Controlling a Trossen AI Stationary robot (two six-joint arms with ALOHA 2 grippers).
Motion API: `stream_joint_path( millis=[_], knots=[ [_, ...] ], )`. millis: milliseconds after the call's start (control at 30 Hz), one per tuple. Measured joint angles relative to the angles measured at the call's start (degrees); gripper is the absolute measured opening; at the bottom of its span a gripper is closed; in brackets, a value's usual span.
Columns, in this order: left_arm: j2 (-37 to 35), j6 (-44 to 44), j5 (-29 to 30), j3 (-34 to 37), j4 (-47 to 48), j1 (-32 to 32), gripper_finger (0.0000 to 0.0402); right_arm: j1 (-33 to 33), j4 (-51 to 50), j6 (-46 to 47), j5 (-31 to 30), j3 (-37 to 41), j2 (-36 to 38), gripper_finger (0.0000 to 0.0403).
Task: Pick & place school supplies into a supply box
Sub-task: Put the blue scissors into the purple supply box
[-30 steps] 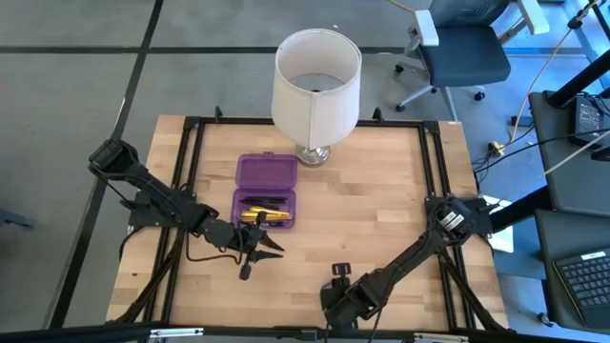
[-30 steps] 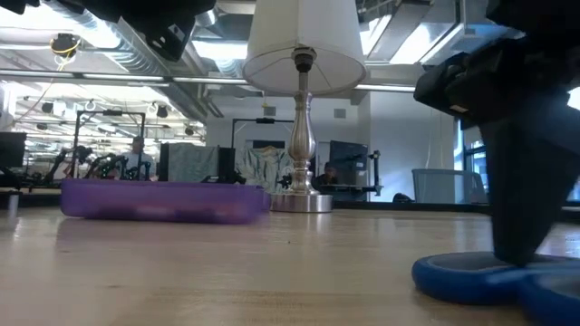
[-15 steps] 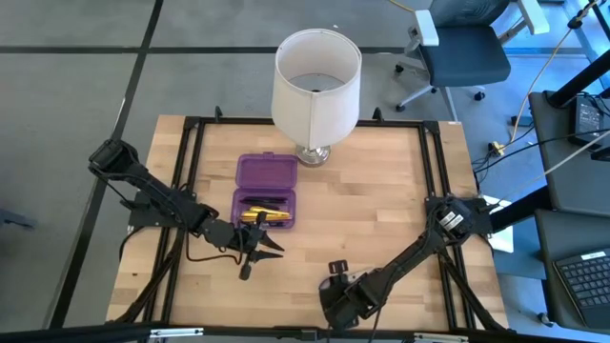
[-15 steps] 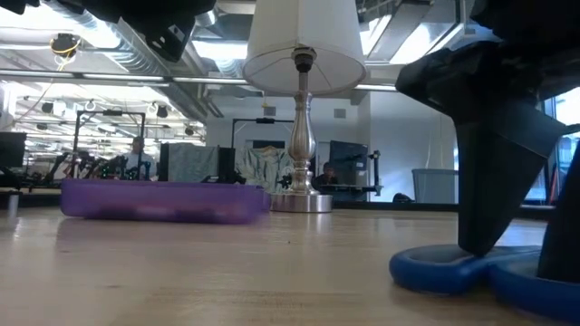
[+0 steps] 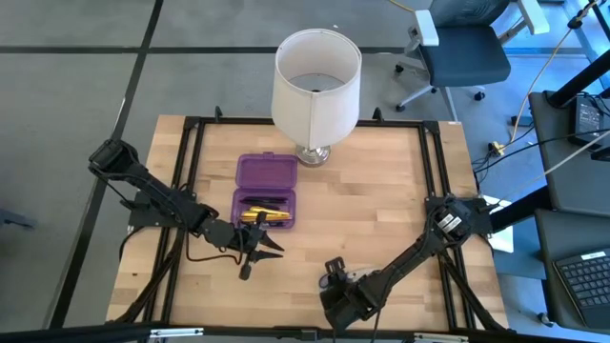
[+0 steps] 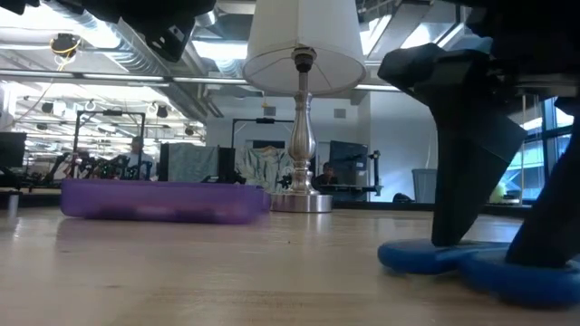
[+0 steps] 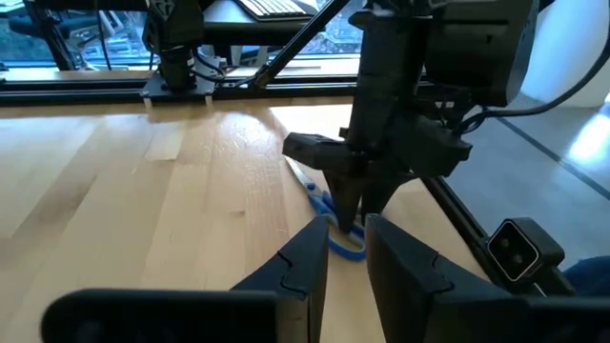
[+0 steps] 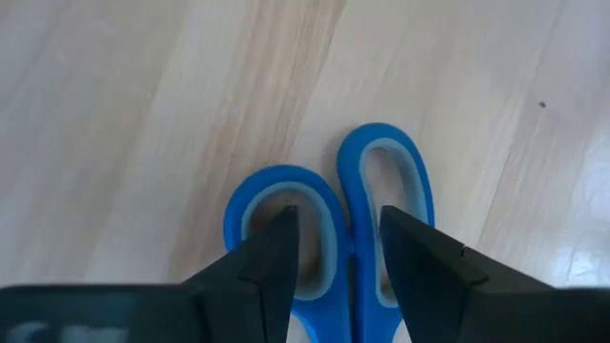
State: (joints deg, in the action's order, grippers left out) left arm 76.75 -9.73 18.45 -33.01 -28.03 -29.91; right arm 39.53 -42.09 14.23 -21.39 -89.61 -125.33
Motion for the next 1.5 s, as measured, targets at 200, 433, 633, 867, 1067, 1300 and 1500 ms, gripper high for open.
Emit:
stream_joint_path(
  millis=[200, 433, 633, 867, 1067, 1300, 1500],
  knots=[
    [0.0, 0.0, 0.1, 0.0, 0.7, 0.0, 0.0063, 0.0, -0.2, 1.1, 1.6, -0.2, -1.7, 0.0154],
    [0.0, 0.0, 0.1, 0.0, 0.8, 0.0, 0.0067, -0.3, -0.6, 4.6, 5.9, -0.6, -1.8, 0.0151],
    [0.0, 0.0, 0.1, 0.0, 0.8, 0.0, 0.0064, -2.1, -1.0, 9.5, 12.5, -1.1, -1.8, 0.0114],
    [0.0, -0.1, 0.0, 0.0, 0.8, 0.0, 0.0067, -3.4, -0.8, 10.4, 15.5, -1.2, -1.8, 0.0085],
    [0.0, -0.1, 0.0, 0.0, 0.9, 0.0, 0.0065, -3.7, -0.7, 11.0, 14.3, -1.6, -1.8, 0.0098],
    [0.0, -1.5, 0.0, 0.0, 0.9, 0.0, 0.0066, -3.5, -4.2, 9.4, 11.8, -5.5, -2.3, 0.0094],
    [0.0, -1.7, -0.1, 0.0, 0.9, 0.0, 0.0066, -3.6, -5.1, 9.6, 11.1, -5.9, -0.3, 0.0095]
  ],
)
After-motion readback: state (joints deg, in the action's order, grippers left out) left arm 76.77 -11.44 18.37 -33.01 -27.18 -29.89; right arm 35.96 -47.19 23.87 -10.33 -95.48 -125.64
